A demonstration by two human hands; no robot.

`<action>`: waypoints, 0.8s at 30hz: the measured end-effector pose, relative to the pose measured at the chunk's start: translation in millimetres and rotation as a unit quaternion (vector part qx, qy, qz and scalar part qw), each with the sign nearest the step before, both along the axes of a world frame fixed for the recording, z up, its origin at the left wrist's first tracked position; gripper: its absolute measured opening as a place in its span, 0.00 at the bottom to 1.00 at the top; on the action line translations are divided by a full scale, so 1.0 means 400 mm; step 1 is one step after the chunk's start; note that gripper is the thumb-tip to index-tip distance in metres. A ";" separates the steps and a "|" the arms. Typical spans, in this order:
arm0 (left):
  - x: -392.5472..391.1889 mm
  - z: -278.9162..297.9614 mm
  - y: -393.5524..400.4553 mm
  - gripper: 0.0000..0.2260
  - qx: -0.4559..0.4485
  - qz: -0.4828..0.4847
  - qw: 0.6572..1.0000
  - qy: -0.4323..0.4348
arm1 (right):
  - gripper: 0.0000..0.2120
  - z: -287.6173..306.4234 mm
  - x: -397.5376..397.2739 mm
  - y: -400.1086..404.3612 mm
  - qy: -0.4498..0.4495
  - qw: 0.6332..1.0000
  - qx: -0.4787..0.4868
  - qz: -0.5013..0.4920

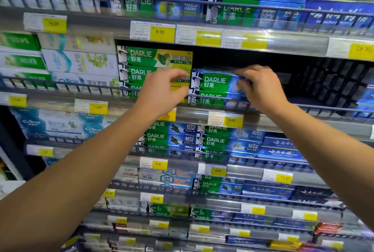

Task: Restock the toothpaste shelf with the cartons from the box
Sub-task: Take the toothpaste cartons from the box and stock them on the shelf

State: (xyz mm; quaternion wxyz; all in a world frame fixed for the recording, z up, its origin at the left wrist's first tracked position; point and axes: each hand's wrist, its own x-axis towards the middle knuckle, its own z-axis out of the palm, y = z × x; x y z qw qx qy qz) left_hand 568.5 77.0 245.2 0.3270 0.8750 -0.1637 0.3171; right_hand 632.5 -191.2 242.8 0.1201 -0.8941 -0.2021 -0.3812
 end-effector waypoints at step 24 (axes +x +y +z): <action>-0.175 -0.387 -0.311 0.18 -0.044 -0.077 0.971 0.223 | 0.20 -0.436 -0.372 -0.180 0.141 0.986 0.082 -0.032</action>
